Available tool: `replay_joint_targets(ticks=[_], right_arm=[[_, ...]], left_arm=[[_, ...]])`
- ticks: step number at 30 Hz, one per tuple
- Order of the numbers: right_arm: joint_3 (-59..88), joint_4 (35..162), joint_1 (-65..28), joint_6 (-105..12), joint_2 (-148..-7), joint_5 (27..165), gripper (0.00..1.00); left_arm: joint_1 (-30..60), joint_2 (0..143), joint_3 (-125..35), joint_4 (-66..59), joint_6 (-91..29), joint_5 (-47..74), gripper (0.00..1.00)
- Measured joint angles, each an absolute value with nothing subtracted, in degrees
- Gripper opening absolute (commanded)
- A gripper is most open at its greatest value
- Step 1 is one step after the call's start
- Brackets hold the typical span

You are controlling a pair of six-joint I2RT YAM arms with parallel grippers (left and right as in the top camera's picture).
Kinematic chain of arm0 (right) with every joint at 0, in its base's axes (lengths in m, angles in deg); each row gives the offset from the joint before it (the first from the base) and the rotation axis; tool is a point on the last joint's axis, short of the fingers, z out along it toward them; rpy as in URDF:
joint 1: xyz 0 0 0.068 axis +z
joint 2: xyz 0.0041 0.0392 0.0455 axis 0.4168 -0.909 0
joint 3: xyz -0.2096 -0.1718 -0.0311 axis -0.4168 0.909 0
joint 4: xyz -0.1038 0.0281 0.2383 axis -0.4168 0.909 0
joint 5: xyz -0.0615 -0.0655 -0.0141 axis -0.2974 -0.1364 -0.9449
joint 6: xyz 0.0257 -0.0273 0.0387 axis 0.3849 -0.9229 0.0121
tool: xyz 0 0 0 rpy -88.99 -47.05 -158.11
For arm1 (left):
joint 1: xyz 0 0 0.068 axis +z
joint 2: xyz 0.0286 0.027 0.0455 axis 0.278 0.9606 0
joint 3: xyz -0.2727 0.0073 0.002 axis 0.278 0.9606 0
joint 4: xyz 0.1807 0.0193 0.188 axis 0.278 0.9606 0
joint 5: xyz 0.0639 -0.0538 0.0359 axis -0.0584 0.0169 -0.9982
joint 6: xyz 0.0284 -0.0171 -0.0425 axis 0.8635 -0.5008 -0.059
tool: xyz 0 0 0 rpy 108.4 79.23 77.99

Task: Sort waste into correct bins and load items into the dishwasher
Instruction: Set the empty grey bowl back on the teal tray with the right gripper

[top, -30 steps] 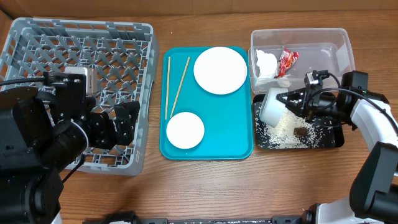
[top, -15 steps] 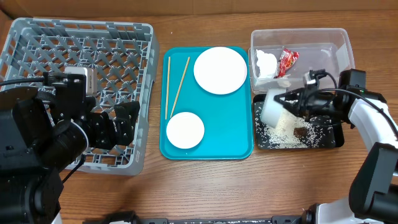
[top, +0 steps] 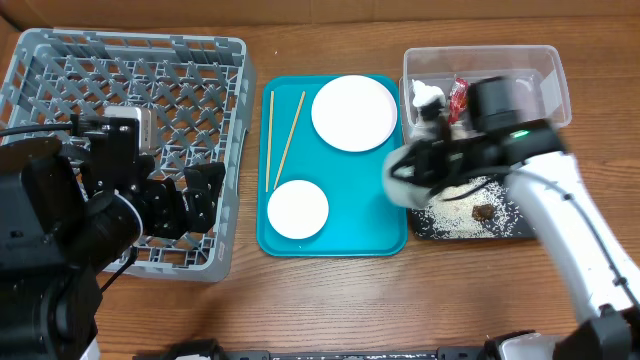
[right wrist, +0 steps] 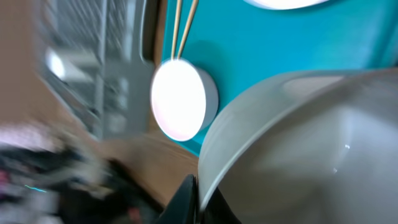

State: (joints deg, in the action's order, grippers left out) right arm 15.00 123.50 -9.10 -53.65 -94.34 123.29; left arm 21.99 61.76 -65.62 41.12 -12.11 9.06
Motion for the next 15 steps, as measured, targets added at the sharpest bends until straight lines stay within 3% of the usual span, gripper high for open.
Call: replay_joint_targets(ticks=[6,11,15], right_arm=[[15.3,118.4,9.7,-51.4,-98.7,100.4,0.04],[15.5,114.6,15.3,-50.4,-107.1,91.4,0.07],[16.1,115.4,15.5,-49.1,-110.8,88.4,0.47]], left_arm=[[22.0,63.0,-65.6,43.2,-12.1,9.1,1.00],[22.0,63.0,-65.6,44.4,-12.1,9.1,1.00],[22.0,63.0,-65.6,45.5,-11.5,9.3,1.00]])
